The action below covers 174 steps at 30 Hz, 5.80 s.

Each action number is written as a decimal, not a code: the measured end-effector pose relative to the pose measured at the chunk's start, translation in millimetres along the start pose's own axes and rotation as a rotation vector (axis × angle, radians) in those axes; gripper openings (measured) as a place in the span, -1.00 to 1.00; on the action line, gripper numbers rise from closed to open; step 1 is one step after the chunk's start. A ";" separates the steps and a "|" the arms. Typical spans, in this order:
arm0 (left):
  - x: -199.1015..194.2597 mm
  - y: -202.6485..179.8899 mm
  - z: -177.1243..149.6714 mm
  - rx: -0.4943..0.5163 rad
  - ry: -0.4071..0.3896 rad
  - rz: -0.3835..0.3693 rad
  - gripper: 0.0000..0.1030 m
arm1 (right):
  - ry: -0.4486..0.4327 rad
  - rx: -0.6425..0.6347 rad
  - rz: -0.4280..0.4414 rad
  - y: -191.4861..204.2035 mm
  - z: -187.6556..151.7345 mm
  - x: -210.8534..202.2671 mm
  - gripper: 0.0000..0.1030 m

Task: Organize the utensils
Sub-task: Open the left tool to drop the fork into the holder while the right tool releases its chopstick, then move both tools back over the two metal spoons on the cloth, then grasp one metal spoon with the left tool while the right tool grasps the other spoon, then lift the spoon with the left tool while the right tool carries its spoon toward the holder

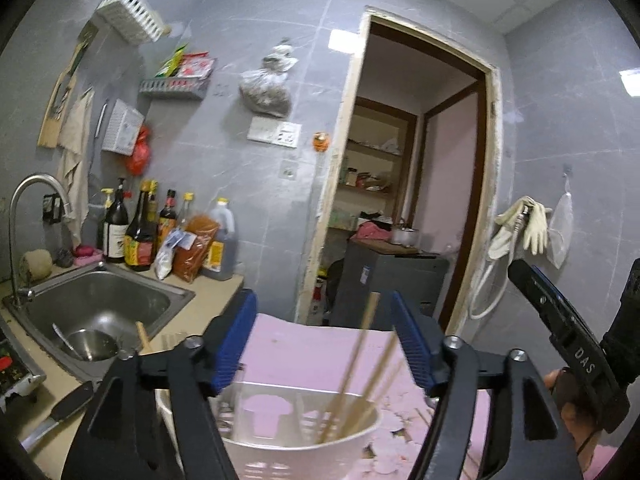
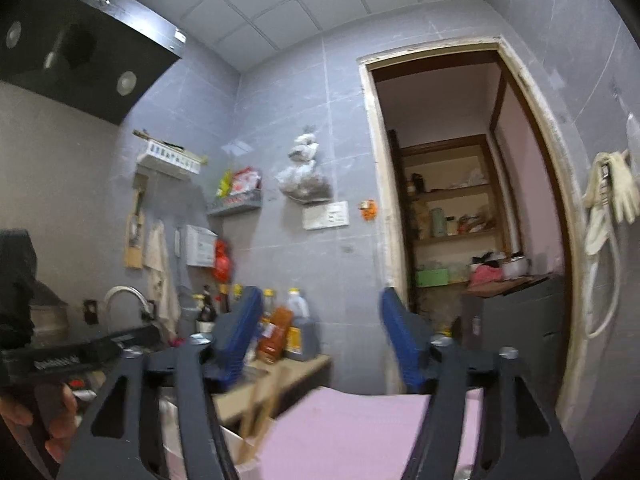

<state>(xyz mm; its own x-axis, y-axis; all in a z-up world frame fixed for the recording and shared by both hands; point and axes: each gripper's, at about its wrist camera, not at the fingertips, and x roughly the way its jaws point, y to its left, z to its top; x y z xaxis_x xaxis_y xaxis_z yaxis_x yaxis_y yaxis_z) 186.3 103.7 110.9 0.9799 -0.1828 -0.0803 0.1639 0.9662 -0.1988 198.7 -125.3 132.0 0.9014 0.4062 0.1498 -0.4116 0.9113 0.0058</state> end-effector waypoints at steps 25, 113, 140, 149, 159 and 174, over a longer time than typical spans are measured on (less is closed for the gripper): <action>53.7 -101.5 -103.2 0.097 0.313 -0.158 0.72 | 0.246 -0.065 -0.213 -110.4 -48.8 -77.6 1.00; 129.4 -100.7 -129.1 0.044 0.530 -0.144 -1.00 | 0.917 0.008 -0.170 -140.3 -157.7 93.8 -0.25; 77.8 -92.9 -114.2 0.093 0.175 -0.012 -1.00 | 0.359 -0.234 -0.183 -84.1 -102.1 15.8 -0.27; 69.8 -89.2 -109.3 0.088 0.125 -0.012 -1.00 | 0.292 -0.270 -0.198 -76.5 -98.1 4.1 -0.27; 65.7 -97.6 -109.5 0.132 0.109 -0.028 -1.00 | 0.261 -0.303 -0.212 -71.2 -93.3 -1.1 -0.27; 31.5 -92.2 -82.6 0.114 0.019 -0.022 -1.00 | 0.190 -0.320 -0.188 -49.6 -60.9 -29.7 -0.27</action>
<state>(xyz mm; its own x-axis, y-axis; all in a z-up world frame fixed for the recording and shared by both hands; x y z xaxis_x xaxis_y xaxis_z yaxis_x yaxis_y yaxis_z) 192.6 -6.1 46.0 0.9737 -0.2066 -0.0961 0.1984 0.9761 -0.0885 200.5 -178.5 67.1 0.9779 0.2090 -0.0094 -0.2023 0.9333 -0.2966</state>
